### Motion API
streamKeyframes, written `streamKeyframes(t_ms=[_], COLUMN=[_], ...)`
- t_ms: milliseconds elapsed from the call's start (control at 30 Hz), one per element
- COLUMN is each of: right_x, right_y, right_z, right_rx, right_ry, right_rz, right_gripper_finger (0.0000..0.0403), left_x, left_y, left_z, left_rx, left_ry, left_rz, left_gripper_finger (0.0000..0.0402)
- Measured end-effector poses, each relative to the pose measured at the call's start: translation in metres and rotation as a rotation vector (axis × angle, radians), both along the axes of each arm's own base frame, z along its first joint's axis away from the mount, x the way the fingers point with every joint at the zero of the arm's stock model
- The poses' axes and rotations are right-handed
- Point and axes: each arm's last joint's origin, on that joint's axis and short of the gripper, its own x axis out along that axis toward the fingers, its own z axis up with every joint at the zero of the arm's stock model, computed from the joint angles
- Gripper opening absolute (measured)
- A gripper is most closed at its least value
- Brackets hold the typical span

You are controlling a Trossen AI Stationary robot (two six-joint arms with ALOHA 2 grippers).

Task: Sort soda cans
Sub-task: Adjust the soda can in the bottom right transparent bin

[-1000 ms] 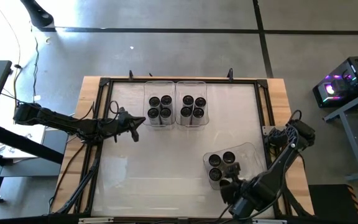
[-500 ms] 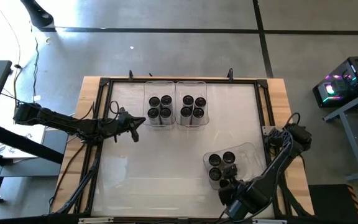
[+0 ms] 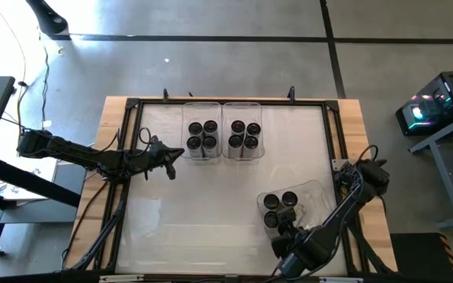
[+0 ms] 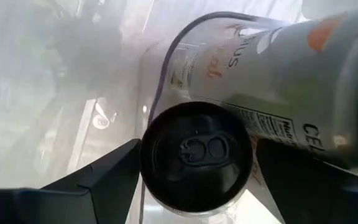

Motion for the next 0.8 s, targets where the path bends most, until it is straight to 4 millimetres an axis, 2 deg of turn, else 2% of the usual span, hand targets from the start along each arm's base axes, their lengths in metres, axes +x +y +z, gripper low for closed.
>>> streamKeyframes(t_ms=[167,400,600,800], right_x=[-0.004,-0.007,-0.004,-0.005], right_y=[-0.004,-0.009,-0.012,-0.019], right_z=[0.000,0.001,0.001,0.003], right_rx=[-0.035,-0.066,-0.071,-0.129], right_ry=[0.041,0.075,0.078,0.050], right_rz=[-0.027,-0.064,-0.083,-0.192], right_gripper_finger=[0.0299,0.0215,0.0209,0.0209], left_x=[0.000,0.000,0.000,0.000], left_y=[0.000,0.000,0.000,0.000], left_z=[0.000,0.000,0.000,0.000], left_rx=[0.000,0.000,-0.001,0.000], left_ry=[0.000,0.000,-0.001,-0.001], left_rz=[0.000,-0.001,-0.001,-0.001], left_gripper_finger=[0.0014,0.0014,0.0014,0.0014])
